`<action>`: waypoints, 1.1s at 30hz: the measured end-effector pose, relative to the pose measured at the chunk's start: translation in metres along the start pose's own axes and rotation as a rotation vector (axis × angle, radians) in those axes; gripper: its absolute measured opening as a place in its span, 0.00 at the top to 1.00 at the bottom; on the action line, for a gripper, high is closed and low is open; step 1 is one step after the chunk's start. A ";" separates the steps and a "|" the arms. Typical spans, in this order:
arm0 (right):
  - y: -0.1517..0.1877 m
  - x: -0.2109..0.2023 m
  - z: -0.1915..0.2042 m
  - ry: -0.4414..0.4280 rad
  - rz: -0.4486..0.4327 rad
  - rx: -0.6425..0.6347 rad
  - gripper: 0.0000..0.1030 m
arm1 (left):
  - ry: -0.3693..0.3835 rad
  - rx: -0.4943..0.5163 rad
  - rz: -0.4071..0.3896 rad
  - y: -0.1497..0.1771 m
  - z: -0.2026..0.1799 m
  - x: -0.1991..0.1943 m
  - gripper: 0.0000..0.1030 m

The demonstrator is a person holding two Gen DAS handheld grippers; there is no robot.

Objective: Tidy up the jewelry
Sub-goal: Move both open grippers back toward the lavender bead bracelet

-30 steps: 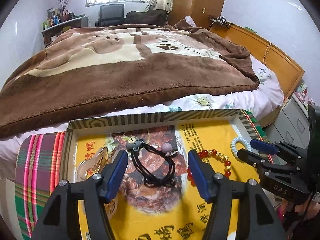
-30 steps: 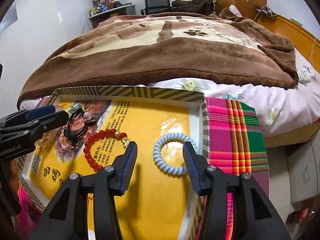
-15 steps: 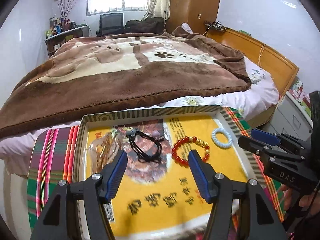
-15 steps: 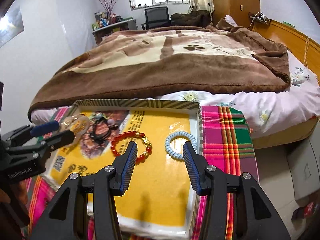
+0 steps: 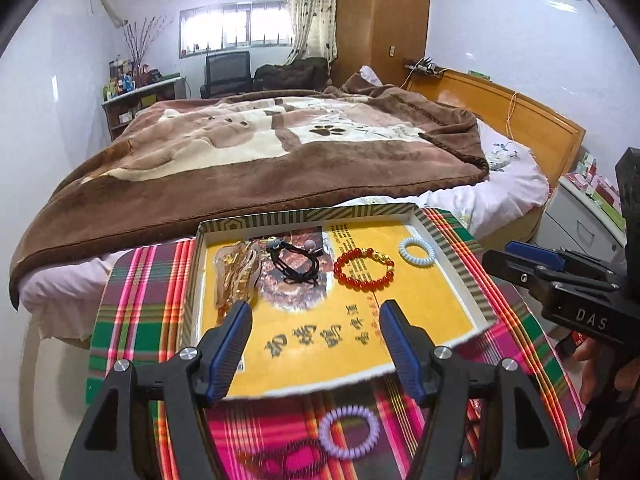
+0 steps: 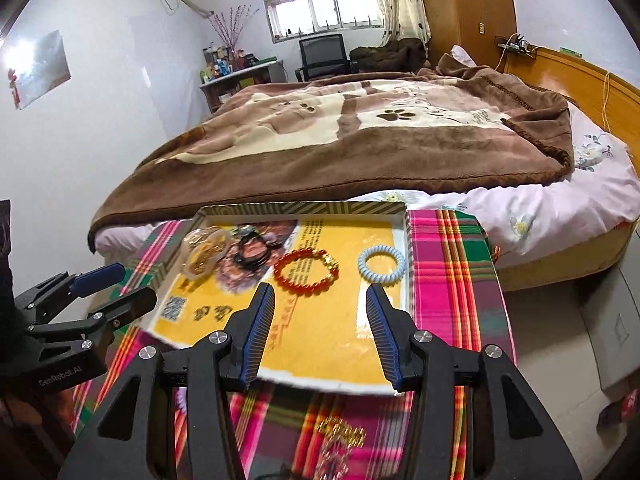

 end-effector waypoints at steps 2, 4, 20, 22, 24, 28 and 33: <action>0.007 -0.011 -0.001 -0.014 -0.008 0.013 0.53 | 0.006 -0.008 -0.006 0.007 -0.003 -0.011 0.36; 0.013 -0.020 -0.002 -0.029 -0.008 0.028 0.53 | 0.008 -0.007 -0.016 0.013 -0.006 -0.021 0.36; 0.064 -0.085 -0.022 0.002 -0.056 -0.005 0.53 | -0.005 -0.006 -0.053 0.056 -0.014 -0.071 0.31; 0.069 -0.096 -0.029 0.016 -0.058 -0.028 0.53 | 0.003 -0.018 -0.050 0.062 -0.010 -0.074 0.31; 0.076 -0.112 -0.040 0.038 -0.067 -0.055 0.53 | 0.008 -0.033 -0.054 0.071 0.000 -0.077 0.31; 0.086 -0.131 -0.058 0.065 -0.059 -0.074 0.53 | 0.009 -0.108 -0.059 0.086 0.030 -0.080 0.31; 0.113 -0.102 -0.040 0.053 0.010 -0.103 0.53 | 0.007 -0.166 -0.048 0.106 0.056 -0.075 0.31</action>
Point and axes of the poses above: each gripper's, at about its wrist camera, not at the fingertips, and x roughly the way its jaws point, z to its left, y to its underside, the point moved 10 cm from there along x, roughly the way its jaws point, and after that the axes turned 15 degrees about y, right-handed, at the moved point
